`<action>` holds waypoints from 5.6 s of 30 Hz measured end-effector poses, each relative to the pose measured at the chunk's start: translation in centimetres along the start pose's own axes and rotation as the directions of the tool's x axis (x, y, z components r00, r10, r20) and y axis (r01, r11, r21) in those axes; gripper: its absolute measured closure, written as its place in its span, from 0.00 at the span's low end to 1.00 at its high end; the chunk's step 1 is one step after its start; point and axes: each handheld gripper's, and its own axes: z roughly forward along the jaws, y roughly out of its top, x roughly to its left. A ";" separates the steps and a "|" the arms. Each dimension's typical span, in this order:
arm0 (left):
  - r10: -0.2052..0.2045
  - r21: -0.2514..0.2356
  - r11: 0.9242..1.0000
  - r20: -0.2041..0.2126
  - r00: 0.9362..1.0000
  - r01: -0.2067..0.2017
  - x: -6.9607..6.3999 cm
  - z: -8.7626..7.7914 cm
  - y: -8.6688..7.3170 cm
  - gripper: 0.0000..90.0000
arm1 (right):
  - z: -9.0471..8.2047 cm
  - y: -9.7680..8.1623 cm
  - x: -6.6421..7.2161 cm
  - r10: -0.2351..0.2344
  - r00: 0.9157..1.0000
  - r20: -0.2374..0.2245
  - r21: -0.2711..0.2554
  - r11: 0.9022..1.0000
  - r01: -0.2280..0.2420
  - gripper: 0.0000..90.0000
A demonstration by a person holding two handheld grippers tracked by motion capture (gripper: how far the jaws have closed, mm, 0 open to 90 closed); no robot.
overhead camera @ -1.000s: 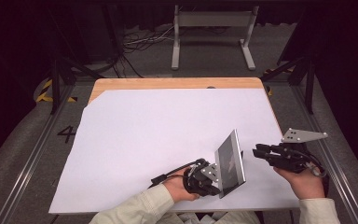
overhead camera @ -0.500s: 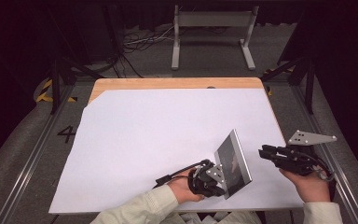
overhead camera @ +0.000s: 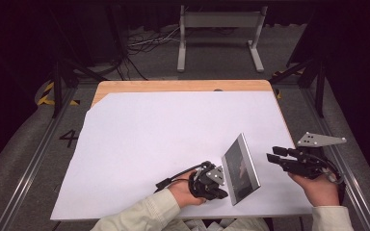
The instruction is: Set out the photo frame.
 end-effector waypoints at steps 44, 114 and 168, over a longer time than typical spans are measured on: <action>-0.118 -0.062 0.992 -0.147 0.982 0.110 2.8 -6.0 -3.8 0.99 | -1.6 2.0 0.8 0.196 0.978 0.068 0.081 0.976 -0.201 0.62; -0.161 -0.061 0.986 -0.166 0.973 0.153 3.2 -6.0 -4.7 0.96 | 0.0 8.0 5.6 0.294 0.956 0.008 0.298 0.912 -0.283 0.59; -0.170 -0.063 0.985 -0.159 0.972 0.162 3.2 -6.1 -4.7 0.95 | 4.2 6.9 7.5 0.232 0.973 0.010 0.388 0.896 -0.218 0.72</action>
